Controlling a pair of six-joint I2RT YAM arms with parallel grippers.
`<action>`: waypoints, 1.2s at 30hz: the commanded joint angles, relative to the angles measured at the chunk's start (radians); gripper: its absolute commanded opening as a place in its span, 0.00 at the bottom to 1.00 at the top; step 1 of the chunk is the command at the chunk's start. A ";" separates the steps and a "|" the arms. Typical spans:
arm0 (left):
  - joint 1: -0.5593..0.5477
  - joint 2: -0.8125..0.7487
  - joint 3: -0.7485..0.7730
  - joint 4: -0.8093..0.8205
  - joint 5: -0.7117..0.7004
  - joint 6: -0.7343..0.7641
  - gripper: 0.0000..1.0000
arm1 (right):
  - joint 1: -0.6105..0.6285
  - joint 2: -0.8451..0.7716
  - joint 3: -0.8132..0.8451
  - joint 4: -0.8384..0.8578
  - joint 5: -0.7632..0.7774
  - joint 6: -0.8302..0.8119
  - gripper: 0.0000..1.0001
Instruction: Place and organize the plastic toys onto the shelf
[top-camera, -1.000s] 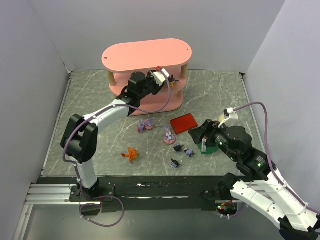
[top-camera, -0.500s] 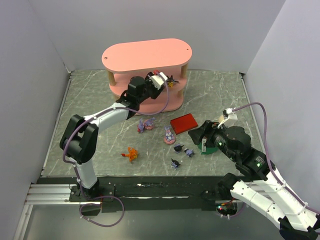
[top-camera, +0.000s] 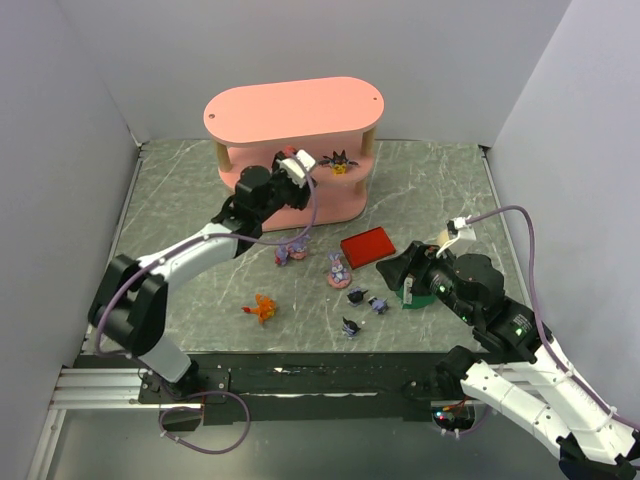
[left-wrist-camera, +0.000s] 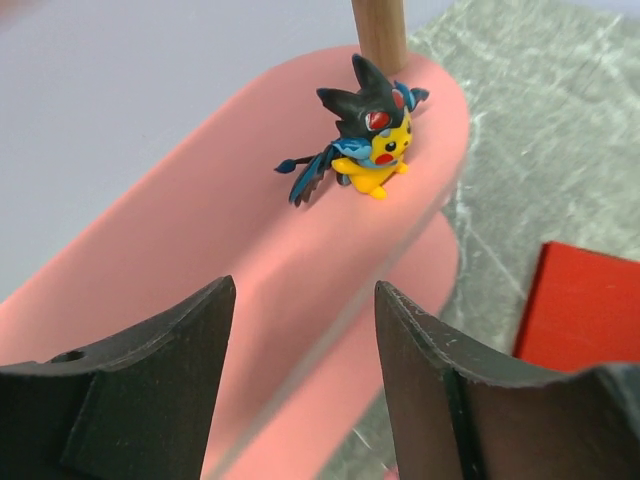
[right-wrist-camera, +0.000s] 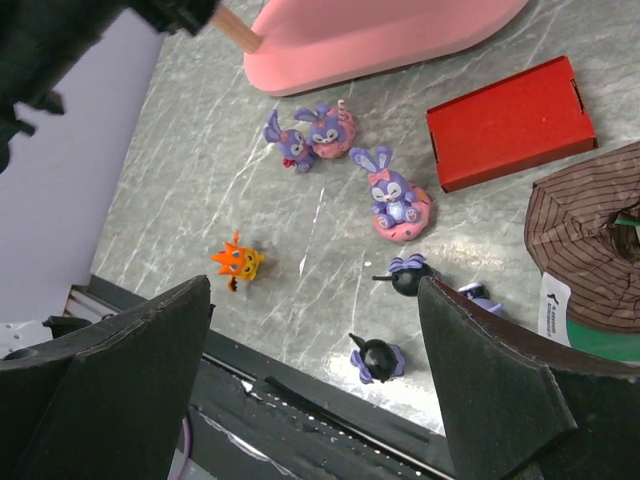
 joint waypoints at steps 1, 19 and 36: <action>-0.002 -0.132 -0.045 0.052 -0.043 -0.096 0.64 | -0.005 0.007 -0.016 0.041 -0.019 -0.001 0.91; -0.002 -0.695 -0.216 -0.337 -0.256 -0.628 0.97 | 0.240 0.582 0.080 0.420 -0.176 -0.200 1.00; -0.005 -1.172 -0.191 -0.630 -0.147 -0.579 0.96 | 0.320 1.172 0.383 0.477 -0.510 -0.775 1.00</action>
